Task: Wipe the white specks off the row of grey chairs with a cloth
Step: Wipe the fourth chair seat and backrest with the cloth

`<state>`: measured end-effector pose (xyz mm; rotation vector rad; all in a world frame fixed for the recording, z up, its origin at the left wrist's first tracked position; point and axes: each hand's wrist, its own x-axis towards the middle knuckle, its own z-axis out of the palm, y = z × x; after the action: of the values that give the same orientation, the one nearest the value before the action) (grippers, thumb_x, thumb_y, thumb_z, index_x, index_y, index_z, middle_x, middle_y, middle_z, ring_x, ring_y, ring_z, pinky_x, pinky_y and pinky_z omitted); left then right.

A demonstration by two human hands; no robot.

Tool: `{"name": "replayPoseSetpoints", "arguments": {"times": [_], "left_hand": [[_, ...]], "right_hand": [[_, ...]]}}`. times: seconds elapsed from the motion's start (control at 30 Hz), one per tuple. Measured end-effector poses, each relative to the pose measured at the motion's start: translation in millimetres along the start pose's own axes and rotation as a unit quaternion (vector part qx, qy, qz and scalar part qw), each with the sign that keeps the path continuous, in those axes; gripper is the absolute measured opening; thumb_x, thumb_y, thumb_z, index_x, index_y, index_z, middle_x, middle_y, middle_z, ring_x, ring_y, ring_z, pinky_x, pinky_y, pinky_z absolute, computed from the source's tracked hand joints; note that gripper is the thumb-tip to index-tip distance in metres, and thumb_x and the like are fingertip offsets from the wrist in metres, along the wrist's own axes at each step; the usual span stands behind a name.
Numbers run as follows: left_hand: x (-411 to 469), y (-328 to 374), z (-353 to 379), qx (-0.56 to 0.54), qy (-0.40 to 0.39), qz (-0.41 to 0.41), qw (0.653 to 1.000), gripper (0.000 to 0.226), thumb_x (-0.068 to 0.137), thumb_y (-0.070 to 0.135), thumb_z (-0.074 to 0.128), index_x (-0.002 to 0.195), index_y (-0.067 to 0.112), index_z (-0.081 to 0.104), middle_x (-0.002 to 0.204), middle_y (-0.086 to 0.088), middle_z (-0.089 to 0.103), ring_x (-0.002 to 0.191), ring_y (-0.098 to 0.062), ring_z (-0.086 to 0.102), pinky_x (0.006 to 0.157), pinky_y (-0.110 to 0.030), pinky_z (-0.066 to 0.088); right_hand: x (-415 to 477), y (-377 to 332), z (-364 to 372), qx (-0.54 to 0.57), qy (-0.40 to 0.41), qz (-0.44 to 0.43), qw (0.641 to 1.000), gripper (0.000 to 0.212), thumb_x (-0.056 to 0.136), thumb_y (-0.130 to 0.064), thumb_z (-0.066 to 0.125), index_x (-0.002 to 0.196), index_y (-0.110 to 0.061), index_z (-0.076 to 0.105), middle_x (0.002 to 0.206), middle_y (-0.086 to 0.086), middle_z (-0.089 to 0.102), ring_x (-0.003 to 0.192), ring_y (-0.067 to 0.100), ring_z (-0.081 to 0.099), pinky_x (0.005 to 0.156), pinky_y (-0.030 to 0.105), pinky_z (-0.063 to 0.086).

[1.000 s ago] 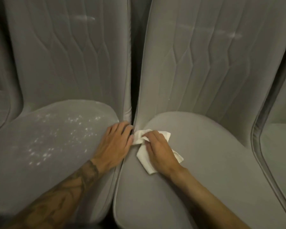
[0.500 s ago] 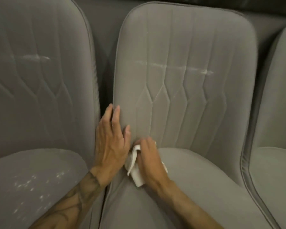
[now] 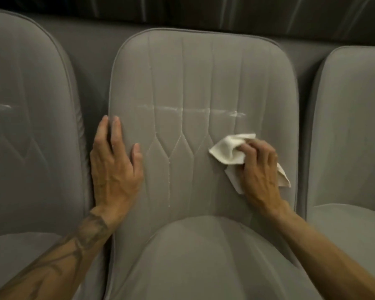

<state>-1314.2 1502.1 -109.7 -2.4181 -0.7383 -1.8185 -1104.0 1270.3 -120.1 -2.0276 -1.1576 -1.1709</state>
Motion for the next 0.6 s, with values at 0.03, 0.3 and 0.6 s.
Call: {"name": "replayPoseSetpoints", "arguments": {"times": [0.03,0.3,0.6], "left_hand": [[0,0,0,0.002,0.000,0.000,1.000,0.062,0.107,0.028,0.048,0.160,0.002,0.028,0.160,-0.028,0.033,0.142,-0.041,0.038,0.116,-0.047,0.034],[-1,-1,3,0.018,0.003,0.005,1.000,0.061,0.108,0.027,0.044,0.160,0.000,0.027,0.159,-0.029,0.032,0.141,-0.045,0.039,0.113,-0.052,0.038],[-1,-1,4,0.002,-0.004,-0.002,1.000,0.062,0.108,0.029,0.042,0.161,0.002,0.024,0.160,-0.028,0.028,0.142,-0.046,0.037,0.113,-0.055,0.039]], "right_hand": [[-2,5,-1,-0.009,-0.012,-0.010,1.000,0.042,0.102,-0.036,0.042,0.128,-0.005,0.053,0.133,0.015,0.041,0.123,0.033,0.041,0.108,0.044,0.037],[140,37,-20,-0.110,0.132,0.000,0.985,0.021,0.095,-0.017,0.048,0.114,-0.010,0.052,0.118,0.015,0.048,0.103,0.028,0.038,0.087,0.037,0.032],[124,48,-35,-0.127,0.051,-0.070,0.988,0.021,0.102,-0.023,0.047,0.113,-0.006,0.050,0.113,0.021,0.051,0.095,0.035,0.046,0.084,0.044,0.033]]}}
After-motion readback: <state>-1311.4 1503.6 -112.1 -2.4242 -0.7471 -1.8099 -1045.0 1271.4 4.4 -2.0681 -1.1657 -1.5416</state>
